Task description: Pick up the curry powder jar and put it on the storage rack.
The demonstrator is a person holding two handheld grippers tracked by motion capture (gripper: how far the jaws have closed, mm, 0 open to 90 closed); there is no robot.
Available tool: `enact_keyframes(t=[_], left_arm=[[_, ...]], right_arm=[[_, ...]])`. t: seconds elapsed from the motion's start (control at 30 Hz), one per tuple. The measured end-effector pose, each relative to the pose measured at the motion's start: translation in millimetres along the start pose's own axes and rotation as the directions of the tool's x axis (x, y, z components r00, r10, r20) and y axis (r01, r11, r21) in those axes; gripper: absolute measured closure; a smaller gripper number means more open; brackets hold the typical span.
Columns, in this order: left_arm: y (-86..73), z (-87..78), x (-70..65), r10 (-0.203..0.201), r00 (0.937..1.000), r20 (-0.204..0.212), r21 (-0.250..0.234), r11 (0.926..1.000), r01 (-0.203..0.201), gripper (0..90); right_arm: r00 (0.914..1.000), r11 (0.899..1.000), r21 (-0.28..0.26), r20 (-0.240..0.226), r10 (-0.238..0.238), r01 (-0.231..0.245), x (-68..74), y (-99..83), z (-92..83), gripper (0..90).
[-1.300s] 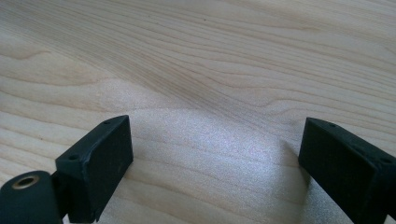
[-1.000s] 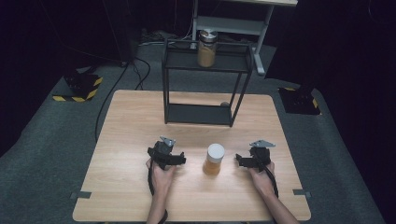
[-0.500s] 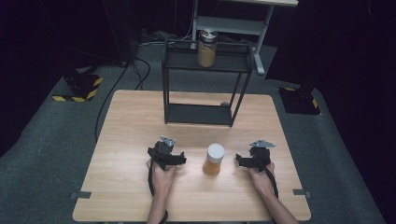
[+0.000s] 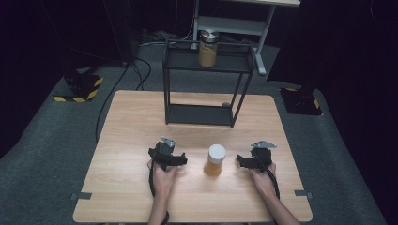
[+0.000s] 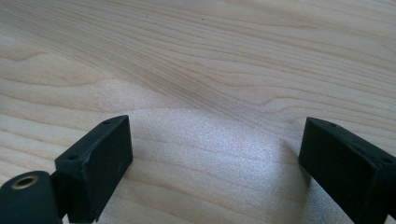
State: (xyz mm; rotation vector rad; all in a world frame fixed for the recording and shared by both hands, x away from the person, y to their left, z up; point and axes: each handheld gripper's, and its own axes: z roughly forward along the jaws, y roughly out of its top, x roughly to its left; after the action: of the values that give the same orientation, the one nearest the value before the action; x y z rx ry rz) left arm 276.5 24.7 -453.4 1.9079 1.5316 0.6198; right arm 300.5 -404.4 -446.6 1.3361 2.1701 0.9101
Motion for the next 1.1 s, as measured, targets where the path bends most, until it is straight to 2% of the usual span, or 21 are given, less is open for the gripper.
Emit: enact_keyframes(t=[0.27,0.4,0.47,0.67,0.83,0.87,0.9,0.93,1.1], left_arm=[[0.0,0.1,-0.1,-0.001,1.0,0.0,0.0,1.0,0.001,0.5],[0.0,0.1,-0.1,-0.001,1.0,0.0,0.0,1.0,0.001,0.5],[0.1,0.0,-0.1,-0.001,1.0,0.0,0.0,1.0,0.001,0.5],[0.0,0.1,-0.1,-0.001,1.0,0.0,0.0,1.0,0.001,0.5],[0.0,0.1,-0.1,-0.001,1.0,0.0,0.0,1.0,0.001,0.5],[0.0,0.1,-0.1,-0.001,1.0,0.0,0.0,1.0,0.001,0.5],[0.0,0.2,-0.2,-0.001,1.0,-0.001,-0.001,1.0,0.001,0.5],[0.0,0.2,-0.2,-0.001,1.0,-0.001,-0.001,1.0,0.001,0.5],[0.0,0.3,-0.4,-0.003,1.0,-0.002,-0.001,1.0,0.003,0.5]], right_arm=[[0.9997,1.0,0.012,-0.019,-0.013,0.014,-0.7,2.2,0.8,4.4],[0.9981,0.999,0.009,-0.049,-0.036,0.037,-0.9,1.7,0.4,4.3],[0.9957,0.998,0.002,-0.073,-0.057,0.058,0.1,-0.2,-2.5,4.2],[0.9894,0.995,-0.021,-0.106,-0.099,0.098,3.1,-4.8,-13.0,4.3],[0.9771,0.989,-0.048,-0.155,-0.146,0.14,7.5,-14.0,-29.7,5.0],[0.9771,0.989,-0.048,-0.155,-0.146,0.14,7.5,-14.0,-29.7,5.0],[0.9707,0.986,-0.052,-0.172,-0.167,0.161,9.8,-16.4,-33.9,5.0],[0.9707,0.986,-0.052,-0.172,-0.167,0.161,9.8,-16.4,-33.9,5.0],[0.9469,0.973,-0.068,-0.223,-0.232,0.222,16.6,-20.1,-41.5,5.1]])
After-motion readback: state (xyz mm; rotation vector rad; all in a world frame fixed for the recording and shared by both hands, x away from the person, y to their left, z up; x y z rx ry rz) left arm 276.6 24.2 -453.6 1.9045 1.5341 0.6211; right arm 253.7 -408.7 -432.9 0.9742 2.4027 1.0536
